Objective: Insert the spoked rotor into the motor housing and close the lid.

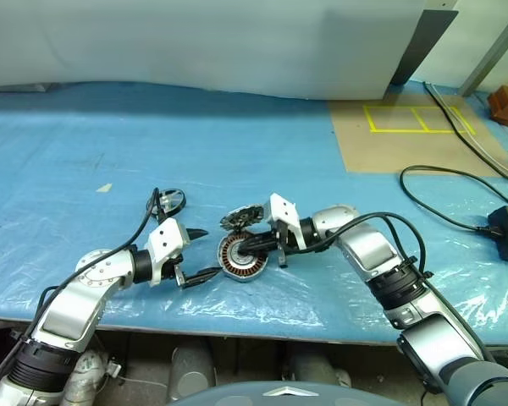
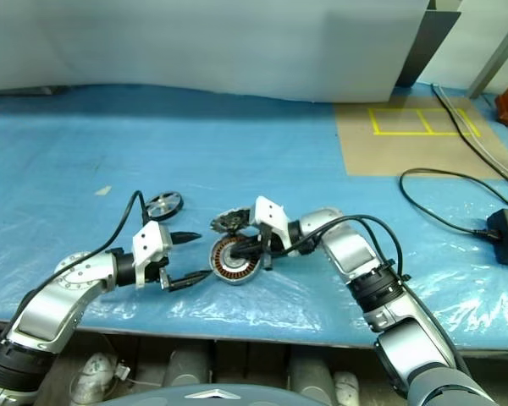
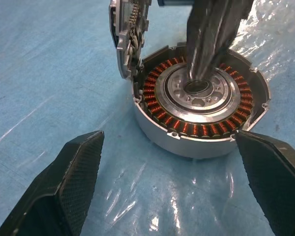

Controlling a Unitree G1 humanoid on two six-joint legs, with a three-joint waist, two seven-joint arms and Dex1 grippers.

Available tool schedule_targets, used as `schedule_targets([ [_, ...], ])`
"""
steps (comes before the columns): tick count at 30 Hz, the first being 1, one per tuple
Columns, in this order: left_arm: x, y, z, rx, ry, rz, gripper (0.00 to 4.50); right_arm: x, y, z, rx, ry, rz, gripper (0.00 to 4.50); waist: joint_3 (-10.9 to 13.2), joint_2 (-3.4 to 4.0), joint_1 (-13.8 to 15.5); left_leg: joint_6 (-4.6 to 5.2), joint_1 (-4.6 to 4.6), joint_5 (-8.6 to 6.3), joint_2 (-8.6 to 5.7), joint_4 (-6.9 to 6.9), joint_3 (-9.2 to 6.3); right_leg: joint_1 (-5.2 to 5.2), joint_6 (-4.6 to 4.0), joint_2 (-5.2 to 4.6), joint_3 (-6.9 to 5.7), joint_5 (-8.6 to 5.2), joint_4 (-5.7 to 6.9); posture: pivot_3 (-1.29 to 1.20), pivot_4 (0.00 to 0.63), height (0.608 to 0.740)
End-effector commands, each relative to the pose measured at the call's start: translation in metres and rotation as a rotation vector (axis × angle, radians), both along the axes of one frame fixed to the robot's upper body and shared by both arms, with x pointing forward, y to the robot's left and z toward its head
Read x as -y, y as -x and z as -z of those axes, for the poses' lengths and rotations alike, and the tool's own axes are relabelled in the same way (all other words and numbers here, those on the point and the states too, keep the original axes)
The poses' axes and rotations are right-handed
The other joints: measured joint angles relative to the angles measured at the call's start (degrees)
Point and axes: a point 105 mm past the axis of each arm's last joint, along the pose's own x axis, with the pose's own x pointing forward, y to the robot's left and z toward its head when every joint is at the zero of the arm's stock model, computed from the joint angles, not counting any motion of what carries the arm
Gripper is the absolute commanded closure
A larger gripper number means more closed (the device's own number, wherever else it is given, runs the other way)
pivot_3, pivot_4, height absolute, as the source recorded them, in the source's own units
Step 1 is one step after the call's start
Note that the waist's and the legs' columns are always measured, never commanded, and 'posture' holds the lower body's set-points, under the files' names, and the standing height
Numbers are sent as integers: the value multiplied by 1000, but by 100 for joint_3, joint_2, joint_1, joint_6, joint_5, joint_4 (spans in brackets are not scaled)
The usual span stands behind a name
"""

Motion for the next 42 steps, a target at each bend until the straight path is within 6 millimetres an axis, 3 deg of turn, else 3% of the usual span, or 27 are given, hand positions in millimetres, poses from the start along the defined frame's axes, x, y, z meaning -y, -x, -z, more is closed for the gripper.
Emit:
schedule_targets([
  [1, 3, 1, -6, 26, -4, 21, 0, 9, 3, 28, 20, 108, 3, 4478, -2, 1, -14, 0, 5, 0, 0, 0, 0, 3, -2, 0, 0, -1, 0, 0, 150, 740],
  [6, 1, 0, -6, 29, -8, 11, 0, 11, 0, 18, 15, 47, 50, 4478, -2, 1, -7, 0, 23, 0, 0, 0, 0, 24, -19, -1, 2, -11, 0, 0, 150, 740],
  [12, 1, 0, -6, 29, -5, 9, 0, 1, -19, -40, -99, -211, 127, 4478, -1, 2, -4, 1, 18, 0, -1, 2, 0, 17, -21, 0, 4, -12, 0, 0, 150, 740],
  [14, 2, -1, -6, 29, -3, 10, 0, -2, -16, -49, -133, -244, 111, 4478, -1, 2, -13, 1, 12, 0, 0, 2, 0, 9, -21, 1, 4, -12, 1, 0, 150, 740],
  [15, 2, -1, -6, 29, -2, 11, 0, -3, -13, -48, -132, -229, 97, 4478, -1, 2, -14, 1, 12, 0, 0, 2, 0, 5, -20, 2, 3, -12, 2, 0, 150, 740],
  [19, 3, -1, -6, 27, -1, 15, 0, -1, 0, -3, -68, -37, 37, 4478, -2, 1, 16, 0, 5, 0, 1, -11, 0, 6, -6, 2, -3, -4, -8, 0, 150, 740],
  [23, 2, -1, -6, 27, 0, 8, 0, -7, 5, 15, -6, 39, 0, 4478, -4, -2, -34, -1, -6, 0, -1, -12, -1, -6, -5, 1, -3, -4, -9, 0, 150, 740],
  [27, 1, -1, -6, 25, 1, 3, 0, -4, 0, 16, 133, 111, -60, 4478, -4, -2, -96, -1, 15, -1, 0, -10, -1, 6, -28, 1, -1, -18, 2, 0, 150, 740],
  [33, 2, 1, -6, 24, 9, -3, 0, -8, -16, -37, -54, -161, 63, 4478, -2, -1, -121, 1, 9, 0, -1, 0, -1, 7, -29, 0, 3, -18, 0, 0, 150, 740],
  [35, 3, 2, -5, 21, 10, -1, 0, -10, -9, -35, -57, -143, 25, 4478, -3, -1, -121, 1, 4, 0, 0, 0, -1, 2, -28, 1, 3, -17, 0, 0, 150, 740],
  [38, 3, 2, -5, 19, 9, 1, 0, -10, 3, -17, -35, -61, -29, 4478, -3, -1, -115, 0, 3, 0, 2, -10, -1, 2, -10, 2, -1, -7, -2, 0, 150, 740],
  [42, 1, 2, -5, 17, 5, -3, 0, -15, 5, -4, 4, -3, -57, 4478, -3, -1, -119, -1, -10, 0, 1, -15, -2, -8, -10, 2, -3, -7, -8, 0, 150, 740],
])
